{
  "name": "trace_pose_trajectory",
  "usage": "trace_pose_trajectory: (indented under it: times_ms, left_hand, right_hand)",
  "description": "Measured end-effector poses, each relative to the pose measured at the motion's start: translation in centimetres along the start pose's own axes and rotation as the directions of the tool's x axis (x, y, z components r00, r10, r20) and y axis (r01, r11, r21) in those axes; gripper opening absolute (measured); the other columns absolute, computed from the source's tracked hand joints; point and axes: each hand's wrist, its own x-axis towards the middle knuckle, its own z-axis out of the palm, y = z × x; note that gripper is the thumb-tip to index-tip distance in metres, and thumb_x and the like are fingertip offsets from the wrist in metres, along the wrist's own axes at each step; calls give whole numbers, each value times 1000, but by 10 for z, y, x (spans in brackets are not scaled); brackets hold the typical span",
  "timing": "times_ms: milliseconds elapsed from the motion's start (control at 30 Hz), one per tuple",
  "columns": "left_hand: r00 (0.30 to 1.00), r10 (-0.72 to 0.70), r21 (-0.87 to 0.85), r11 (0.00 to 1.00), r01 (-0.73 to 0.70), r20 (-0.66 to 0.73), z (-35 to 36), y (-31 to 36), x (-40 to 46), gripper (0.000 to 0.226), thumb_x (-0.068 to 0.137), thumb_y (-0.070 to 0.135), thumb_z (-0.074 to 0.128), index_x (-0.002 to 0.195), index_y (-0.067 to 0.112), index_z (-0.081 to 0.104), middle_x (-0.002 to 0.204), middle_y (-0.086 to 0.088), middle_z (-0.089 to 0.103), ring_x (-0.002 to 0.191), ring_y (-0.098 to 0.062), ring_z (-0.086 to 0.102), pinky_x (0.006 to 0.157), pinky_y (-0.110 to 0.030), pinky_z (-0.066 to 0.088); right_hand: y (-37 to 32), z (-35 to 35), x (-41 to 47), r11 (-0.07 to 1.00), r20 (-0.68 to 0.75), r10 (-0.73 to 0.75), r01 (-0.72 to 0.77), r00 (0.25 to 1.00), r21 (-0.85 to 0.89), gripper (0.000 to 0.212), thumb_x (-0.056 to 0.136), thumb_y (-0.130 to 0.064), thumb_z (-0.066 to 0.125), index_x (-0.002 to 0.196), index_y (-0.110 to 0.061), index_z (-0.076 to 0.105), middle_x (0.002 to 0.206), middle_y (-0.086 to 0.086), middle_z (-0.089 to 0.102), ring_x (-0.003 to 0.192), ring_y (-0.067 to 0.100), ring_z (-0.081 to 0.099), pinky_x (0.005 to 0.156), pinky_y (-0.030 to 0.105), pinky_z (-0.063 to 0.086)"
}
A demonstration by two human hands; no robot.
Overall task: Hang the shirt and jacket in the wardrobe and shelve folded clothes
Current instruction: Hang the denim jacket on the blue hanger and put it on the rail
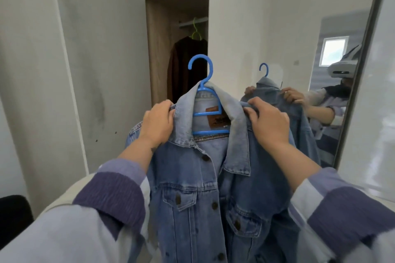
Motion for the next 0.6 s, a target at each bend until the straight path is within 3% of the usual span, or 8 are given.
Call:
trace_pose_trajectory:
  times_ms: [133,267,367,433,533,600]
  left_hand:
    - [998,-18,4,1000,19,-60,1,-2,16,16,97,15,38,84,16,46,92,-11,60,91,-32,51,74,-38,30]
    - [998,-39,73,996,41,-39,17,-13,30,17,96,16,38,80,16,43,90,-14,61,90,-35,52,75,-42,34]
    - [999,-14,53,998,16,-48,31,-30,42,19,96,15,37,78,17,42,87,-13,60,87,-34,52,75,-42,35]
    - [997,19,40,999,-16,-80,38,-38,55,19,96,14,38,77,17,42,86,-12,59,85,-33,51,74,-40,34]
    - [992,42,33,999,-39,-116,49,-55,79,19,95,13,39,77,13,46,85,-12,60,84,-33,51,72,-39,32]
    - [991,53,-1,999,-54,-125,60,-72,98,20,95,12,39,77,11,46,83,-14,59,81,-34,50,70,-39,32]
  right_hand:
    - [12,3,12,999,171,7,1,985,-50,36,95,-53,39,79,-21,46,75,-2,56,72,26,54,59,32,36]
    - [18,12,26,980,489,25,-117,872,158,48,91,-53,49,64,-14,46,65,2,53,64,19,49,58,34,33]
    - [18,6,35,941,634,-13,-206,773,269,41,90,-43,57,75,-5,63,76,6,62,70,13,52,66,29,39]
    - [20,6,41,904,699,1,-299,715,304,26,91,-35,60,91,-11,72,88,2,69,79,10,58,74,24,45]
    - [13,16,49,856,737,13,-389,675,341,17,89,-30,63,97,-19,72,93,-3,72,84,9,64,74,19,49]
    - [2,25,56,796,754,28,-471,656,380,19,88,-31,64,97,-16,72,100,2,73,88,13,67,80,24,52]
